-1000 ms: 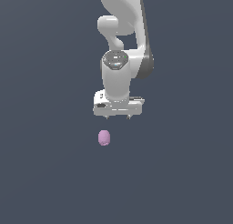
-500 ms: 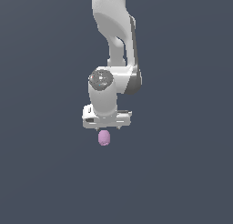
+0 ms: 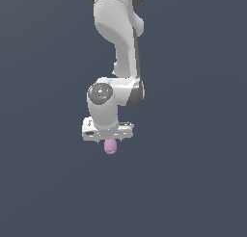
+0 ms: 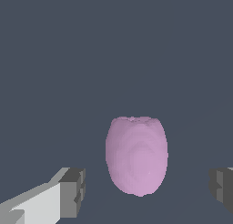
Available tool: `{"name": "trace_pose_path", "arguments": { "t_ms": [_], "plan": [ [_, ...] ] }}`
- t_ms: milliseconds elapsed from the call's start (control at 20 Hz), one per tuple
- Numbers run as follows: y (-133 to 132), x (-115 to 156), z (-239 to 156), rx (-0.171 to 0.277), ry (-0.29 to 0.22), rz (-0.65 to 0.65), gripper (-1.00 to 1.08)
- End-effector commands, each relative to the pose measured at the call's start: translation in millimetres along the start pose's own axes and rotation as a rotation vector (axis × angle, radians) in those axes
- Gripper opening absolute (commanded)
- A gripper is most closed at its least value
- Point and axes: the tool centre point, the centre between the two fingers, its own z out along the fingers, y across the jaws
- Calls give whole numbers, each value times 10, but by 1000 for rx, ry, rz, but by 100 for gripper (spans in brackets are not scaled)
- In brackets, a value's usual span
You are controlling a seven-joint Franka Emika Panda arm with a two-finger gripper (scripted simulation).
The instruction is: Pick up the object and move it to a goal position.
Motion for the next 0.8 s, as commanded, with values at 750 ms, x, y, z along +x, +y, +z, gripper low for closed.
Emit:
{"name": "trace_pose_path", "arguments": {
  "t_ms": [750],
  "plan": [
    [4, 6, 506, -1, 2, -3, 100]
  ]
}}
